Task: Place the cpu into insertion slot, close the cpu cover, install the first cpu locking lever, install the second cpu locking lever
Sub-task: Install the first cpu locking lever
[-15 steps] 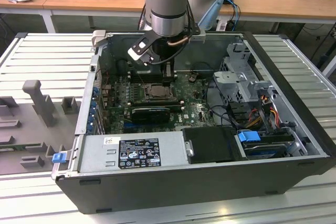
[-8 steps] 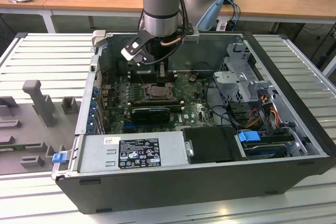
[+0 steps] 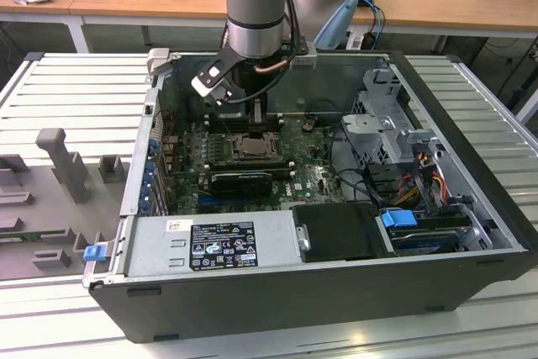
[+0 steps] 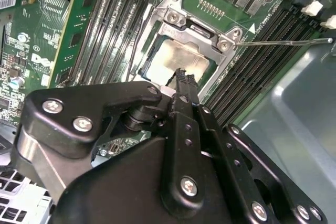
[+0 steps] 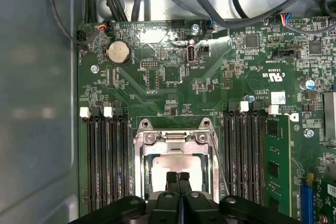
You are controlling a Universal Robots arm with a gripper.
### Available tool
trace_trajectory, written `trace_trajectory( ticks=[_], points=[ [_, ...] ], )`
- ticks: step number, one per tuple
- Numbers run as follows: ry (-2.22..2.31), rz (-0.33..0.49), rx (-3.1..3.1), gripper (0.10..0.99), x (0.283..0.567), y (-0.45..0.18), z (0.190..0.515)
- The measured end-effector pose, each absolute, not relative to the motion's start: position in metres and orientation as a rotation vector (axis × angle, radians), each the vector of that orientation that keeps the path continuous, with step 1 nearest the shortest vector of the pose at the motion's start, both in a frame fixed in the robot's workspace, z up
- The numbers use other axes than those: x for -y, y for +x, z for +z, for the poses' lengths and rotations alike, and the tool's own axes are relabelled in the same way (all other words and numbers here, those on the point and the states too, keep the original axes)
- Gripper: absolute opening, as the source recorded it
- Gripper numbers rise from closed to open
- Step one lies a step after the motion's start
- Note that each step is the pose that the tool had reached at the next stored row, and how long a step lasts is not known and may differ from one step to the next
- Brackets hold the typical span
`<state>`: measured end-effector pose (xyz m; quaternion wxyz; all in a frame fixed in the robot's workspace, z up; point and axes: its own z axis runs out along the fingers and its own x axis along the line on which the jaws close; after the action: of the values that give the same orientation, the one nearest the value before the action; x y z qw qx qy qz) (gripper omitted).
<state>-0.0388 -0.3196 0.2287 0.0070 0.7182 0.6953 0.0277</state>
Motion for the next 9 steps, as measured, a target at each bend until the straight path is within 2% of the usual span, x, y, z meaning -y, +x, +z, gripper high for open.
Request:
trace_trajectory(
  ticks=[9],
  points=[
    [2.246,0.087,-2.174,0.106,0.320,-0.039,0.242]
  ],
)
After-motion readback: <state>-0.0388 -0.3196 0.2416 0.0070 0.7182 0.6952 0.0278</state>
